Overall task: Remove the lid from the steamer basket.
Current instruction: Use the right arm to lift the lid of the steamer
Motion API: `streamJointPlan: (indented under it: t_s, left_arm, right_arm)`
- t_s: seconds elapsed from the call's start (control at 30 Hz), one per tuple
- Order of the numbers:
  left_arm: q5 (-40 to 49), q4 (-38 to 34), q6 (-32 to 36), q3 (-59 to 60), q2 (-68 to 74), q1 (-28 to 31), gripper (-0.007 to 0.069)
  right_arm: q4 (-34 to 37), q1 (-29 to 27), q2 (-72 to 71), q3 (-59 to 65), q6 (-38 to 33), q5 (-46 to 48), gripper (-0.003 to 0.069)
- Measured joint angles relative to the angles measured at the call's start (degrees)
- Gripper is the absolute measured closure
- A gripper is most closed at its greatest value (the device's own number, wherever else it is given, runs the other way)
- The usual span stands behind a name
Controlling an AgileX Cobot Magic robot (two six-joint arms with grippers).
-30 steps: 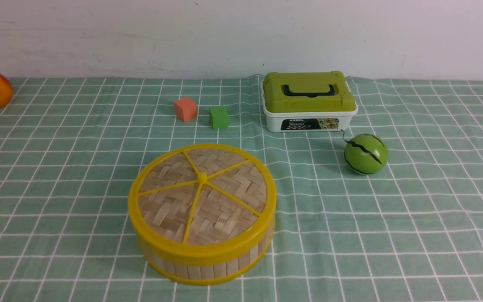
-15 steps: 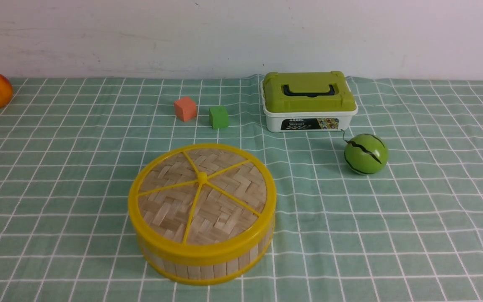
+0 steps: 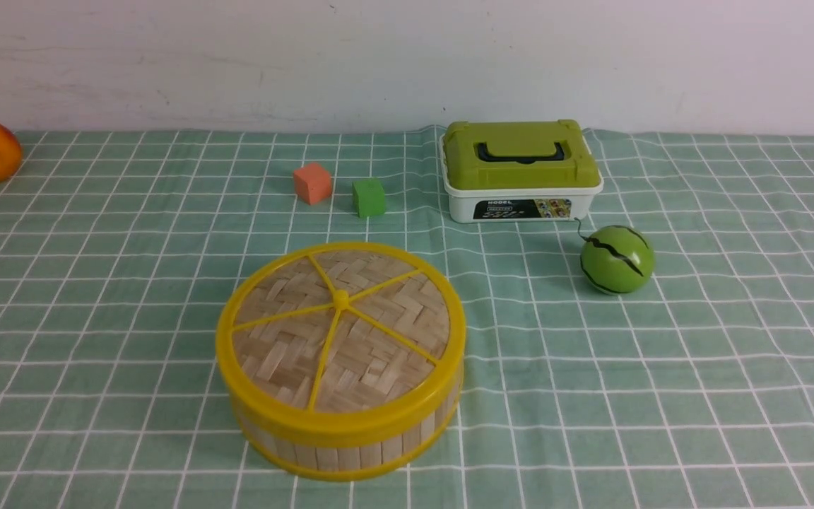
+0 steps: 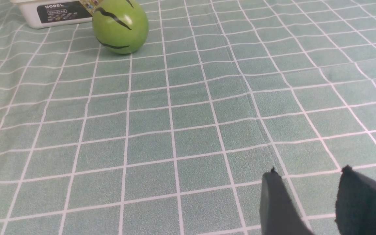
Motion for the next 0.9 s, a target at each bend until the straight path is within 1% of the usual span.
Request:
streamJointPlan:
  t_s: [0.4,0.5,0.53,0.6,0.63,0.67,0.7,0.73,0.77,0.83,0.9]
  left_arm:
    - [0.0,0.0,0.0,0.0,0.0,0.0,0.0386]
    - [0.0,0.0,0.0,0.0,0.0,0.0,0.0386]
    - [0.0,0.0,0.0,0.0,0.0,0.0,0.0386]
    - [0.0,0.0,0.0,0.0,0.0,0.0,0.0386]
    - [0.0,0.0,0.0,0.0,0.0,0.0,0.0386]
    - [0.0,0.0,0.0,0.0,0.0,0.0,0.0386]
    - [0.0,0.0,0.0,0.0,0.0,0.0,0.0386]
    - [0.0,0.0,0.0,0.0,0.0,0.0,0.0386]
    - [0.0,0.0,0.0,0.0,0.0,0.0,0.0386]
    - [0.0,0.0,0.0,0.0,0.0,0.0,0.0386]
    - [0.0,0.0,0.0,0.0,0.0,0.0,0.0386]
  right_arm:
    - [0.11,0.0,0.0,0.0,0.0,0.0,0.0417]
    - [1.12,0.0,0.0,0.0,0.13,0.0,0.0417]
    - [3.13,0.0,0.0,0.0,1.06,0.0,0.0417]
    - [11.14,0.0,0.0,0.0,5.33,0.0,0.0417]
    - [12.14,0.0,0.0,0.0,5.87,0.0,0.0417]
    - [16.36,0.0,0.0,0.0,8.42,0.06,0.0417]
    - [28.32,0.0,0.0,0.07,15.6,0.47,0.0417]
    - [29.46,0.0,0.0,0.12,16.28,0.65,0.0417]
    - [34.51,0.0,0.0,0.26,19.19,0.84,0.0417]
    - [40.17,0.0,0.0,0.44,21.88,0.84,0.0417]
    - [40.79,0.0,0.0,0.44,21.49,0.84,0.0417]
